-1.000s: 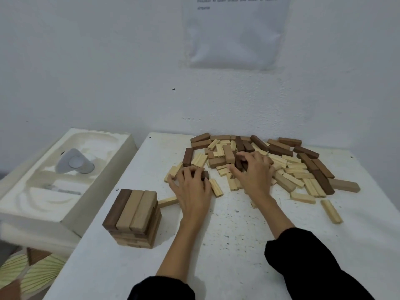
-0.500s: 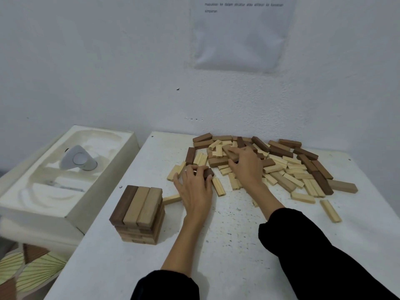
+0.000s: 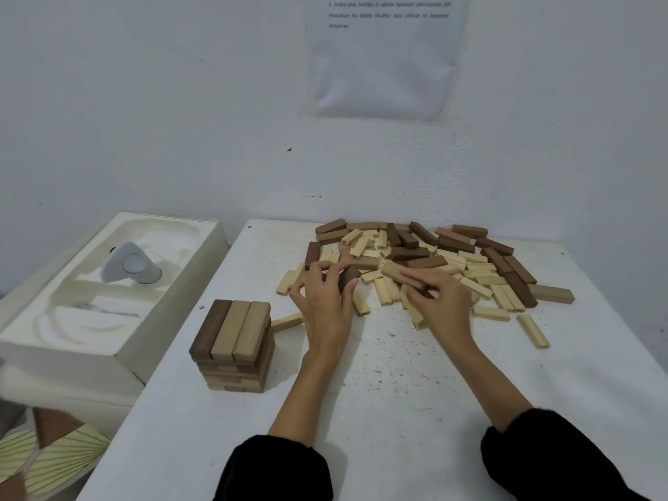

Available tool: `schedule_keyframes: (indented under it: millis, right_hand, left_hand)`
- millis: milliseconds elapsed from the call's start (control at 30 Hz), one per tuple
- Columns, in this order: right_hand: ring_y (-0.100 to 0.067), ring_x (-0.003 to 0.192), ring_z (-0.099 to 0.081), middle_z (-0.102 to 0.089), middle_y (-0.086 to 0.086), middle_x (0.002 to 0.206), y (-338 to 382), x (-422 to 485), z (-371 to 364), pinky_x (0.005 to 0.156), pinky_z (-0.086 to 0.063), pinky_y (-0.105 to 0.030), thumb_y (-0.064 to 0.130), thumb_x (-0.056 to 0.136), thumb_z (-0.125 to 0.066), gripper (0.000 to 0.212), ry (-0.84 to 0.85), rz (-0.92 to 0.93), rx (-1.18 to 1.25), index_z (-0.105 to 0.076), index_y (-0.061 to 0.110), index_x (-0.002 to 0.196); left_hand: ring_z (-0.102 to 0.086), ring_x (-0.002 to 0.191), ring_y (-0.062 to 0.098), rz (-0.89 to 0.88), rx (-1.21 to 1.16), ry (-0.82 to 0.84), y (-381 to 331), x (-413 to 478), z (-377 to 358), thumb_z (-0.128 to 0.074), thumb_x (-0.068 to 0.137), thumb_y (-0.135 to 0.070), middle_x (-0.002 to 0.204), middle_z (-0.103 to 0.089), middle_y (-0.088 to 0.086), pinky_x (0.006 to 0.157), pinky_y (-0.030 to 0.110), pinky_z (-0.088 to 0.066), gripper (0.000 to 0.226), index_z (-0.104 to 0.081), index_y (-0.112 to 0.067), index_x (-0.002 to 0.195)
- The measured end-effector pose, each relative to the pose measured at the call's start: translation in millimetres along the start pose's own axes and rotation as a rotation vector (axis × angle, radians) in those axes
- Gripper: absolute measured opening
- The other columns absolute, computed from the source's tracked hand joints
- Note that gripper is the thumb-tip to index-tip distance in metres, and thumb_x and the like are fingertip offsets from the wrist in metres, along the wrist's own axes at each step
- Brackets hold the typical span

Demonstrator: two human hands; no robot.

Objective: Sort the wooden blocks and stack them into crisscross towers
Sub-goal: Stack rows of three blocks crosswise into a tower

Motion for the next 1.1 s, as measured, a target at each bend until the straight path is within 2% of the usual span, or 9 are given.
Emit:
schedule_keyframes:
  millis: [67, 167, 267, 400, 600, 767, 900, 1000, 1100]
  right_hand:
    - [0.012, 0.090, -0.056, -0.068, 0.007, 0.095, -1.7, -26.4, 12.8, 0.078, -0.043, -0.003, -0.001, 0.076, -0.073, 0.034, 0.030, -0.023, 0.015, -0.071, 0.019, 0.103]
    - [0.006, 0.095, -0.058, -0.067, 0.009, 0.097, -7.9, -64.5, 27.0, 0.080, -0.046, -0.007, -0.001, 0.076, -0.073, 0.037, 0.074, -0.015, -0.019, -0.071, 0.025, 0.101]
    - [0.001, 0.096, -0.057, -0.064, 0.008, 0.097, -13.2, -88.6, 37.0, 0.078, -0.047, -0.010, -0.004, 0.074, -0.073, 0.038, 0.074, 0.043, -0.085, -0.072, 0.024, 0.101]
    - [-0.002, 0.097, -0.057, -0.063, 0.005, 0.098, -14.9, -99.9, 41.8, 0.073, -0.043, -0.005, -0.005, 0.074, -0.073, 0.036, 0.065, 0.100, -0.107, -0.073, 0.018, 0.101]
    - [-0.004, 0.089, -0.058, -0.063, 0.005, 0.097, -22.7, -81.2, 42.8, 0.078, -0.045, -0.007, -0.007, 0.073, -0.072, 0.036, 0.018, 0.143, -0.164, -0.073, 0.017, 0.100]
    - [-0.013, 0.087, -0.061, -0.065, 0.001, 0.092, -35.2, -54.1, 48.7, 0.080, -0.040, 0.000, -0.014, 0.069, -0.072, 0.039, -0.073, 0.106, -0.218, -0.074, 0.013, 0.098]
    - [-0.010, 0.088, -0.061, -0.065, -0.003, 0.095, -23.5, -60.3, 48.5, 0.075, -0.048, -0.007, -0.010, 0.071, -0.073, 0.036, -0.112, 0.167, -0.134, -0.072, 0.010, 0.101]
    - [-0.008, 0.088, -0.061, -0.065, -0.001, 0.095, -9.1, -85.8, 38.1, 0.072, -0.053, -0.014, -0.007, 0.071, -0.074, 0.039, -0.022, 0.172, -0.035, -0.070, 0.012, 0.105]
    - [-0.005, 0.089, -0.061, -0.065, 0.005, 0.094, -3.0, -109.6, 26.6, 0.071, -0.050, -0.013, -0.007, 0.070, -0.075, 0.038, 0.122, 0.145, 0.028, -0.073, 0.016, 0.100]
  left_hand:
    - [-0.052, 0.101, 0.022, -0.009, -0.048, 0.067, -5.6, -3.3, 4.1, -0.059, 0.093, -0.024, 0.108, -0.055, 0.007, 0.086, 0.030, -0.022, 0.021, -0.064, -0.013, 0.111]
    - [-0.051, 0.101, 0.023, -0.073, -0.069, 0.196, -13.0, -14.0, 6.4, -0.057, 0.094, -0.023, 0.112, -0.052, 0.007, 0.080, 0.029, -0.025, 0.022, -0.062, -0.012, 0.112]
    - [-0.049, 0.101, 0.017, -0.131, -0.100, 0.348, -15.5, -31.8, 7.0, -0.058, 0.093, -0.023, 0.112, -0.050, 0.002, 0.080, 0.025, -0.029, 0.024, -0.062, -0.013, 0.114]
    - [-0.050, 0.095, 0.009, -0.040, -0.168, 0.460, -9.8, -48.7, 8.7, -0.057, 0.090, -0.029, 0.104, -0.047, -0.009, 0.082, 0.033, -0.047, 0.020, -0.064, -0.021, 0.107]
    - [-0.048, 0.096, 0.007, 0.020, -0.160, 0.449, -7.3, -53.1, 17.7, -0.059, 0.088, -0.032, 0.105, -0.045, -0.013, 0.083, 0.032, -0.049, 0.023, -0.063, -0.023, 0.108]
    - [-0.048, 0.096, 0.007, 0.034, -0.176, 0.450, -8.1, -54.3, 18.5, -0.059, 0.088, -0.034, 0.104, -0.044, -0.015, 0.084, 0.034, -0.049, 0.020, -0.062, -0.027, 0.107]
    - [-0.048, 0.095, 0.002, 0.054, -0.192, 0.435, -6.6, -52.4, 21.7, -0.059, 0.087, -0.034, 0.103, -0.044, -0.017, 0.081, 0.030, -0.050, 0.021, -0.063, -0.027, 0.107]
    - [-0.049, 0.097, 0.004, 0.084, -0.175, 0.415, 1.5, -46.0, 22.6, -0.062, 0.086, -0.032, 0.104, -0.047, -0.015, 0.082, 0.031, -0.050, 0.025, -0.065, -0.023, 0.109]
    - [-0.050, 0.100, 0.007, 0.116, -0.176, 0.403, 7.9, -41.1, 24.5, -0.063, 0.085, -0.029, 0.103, -0.051, -0.013, 0.085, 0.033, -0.049, 0.026, -0.065, -0.024, 0.111]
Point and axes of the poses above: each hand's wrist, its own x-axis towards the middle knuckle, its own z-axis out of the back of the hand, y = z × x, the point moved 2 cm from there along x, towards the middle knuckle
